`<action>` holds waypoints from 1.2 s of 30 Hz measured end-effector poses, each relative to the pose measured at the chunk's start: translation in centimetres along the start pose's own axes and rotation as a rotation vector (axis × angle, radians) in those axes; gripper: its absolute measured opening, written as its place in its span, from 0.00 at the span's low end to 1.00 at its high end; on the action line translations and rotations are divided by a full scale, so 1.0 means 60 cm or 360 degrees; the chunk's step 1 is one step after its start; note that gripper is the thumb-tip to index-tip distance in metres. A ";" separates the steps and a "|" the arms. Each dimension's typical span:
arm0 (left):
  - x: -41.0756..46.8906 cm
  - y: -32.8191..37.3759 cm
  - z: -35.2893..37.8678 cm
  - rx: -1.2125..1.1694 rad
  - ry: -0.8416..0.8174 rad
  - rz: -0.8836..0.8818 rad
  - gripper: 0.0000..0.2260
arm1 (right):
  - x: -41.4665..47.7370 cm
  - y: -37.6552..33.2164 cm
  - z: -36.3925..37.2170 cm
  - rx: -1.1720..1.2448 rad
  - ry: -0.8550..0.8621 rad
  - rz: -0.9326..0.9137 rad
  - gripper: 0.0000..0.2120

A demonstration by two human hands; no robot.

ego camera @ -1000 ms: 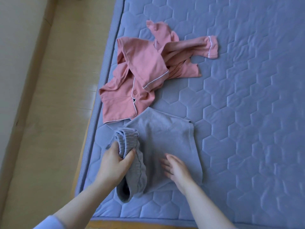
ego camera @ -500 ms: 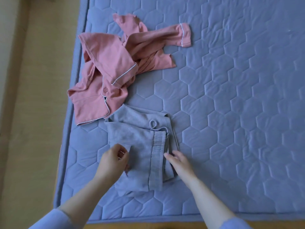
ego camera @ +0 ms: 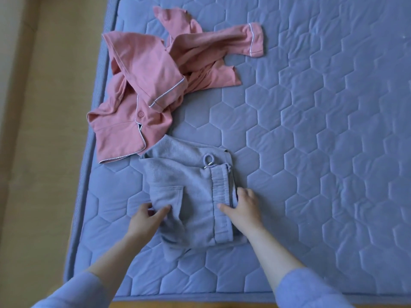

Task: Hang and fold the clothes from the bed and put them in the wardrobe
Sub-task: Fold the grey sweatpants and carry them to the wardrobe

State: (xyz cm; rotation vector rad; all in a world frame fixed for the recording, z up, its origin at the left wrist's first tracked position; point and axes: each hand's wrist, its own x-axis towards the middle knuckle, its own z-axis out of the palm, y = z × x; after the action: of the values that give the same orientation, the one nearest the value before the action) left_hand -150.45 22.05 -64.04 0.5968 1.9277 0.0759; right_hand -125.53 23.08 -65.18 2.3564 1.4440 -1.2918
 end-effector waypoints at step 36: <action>-0.498 0.273 -0.247 -0.0413 -0.0342 0.1255 0.16 | -0.498 -0.181 -0.378 0.1233 0.0883 -0.0556 0.19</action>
State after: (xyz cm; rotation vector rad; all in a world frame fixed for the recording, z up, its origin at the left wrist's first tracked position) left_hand -148.15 26.41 -27.21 1.1017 1.3515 0.7176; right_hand -125.89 19.06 -26.33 3.2807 1.7993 -1.5738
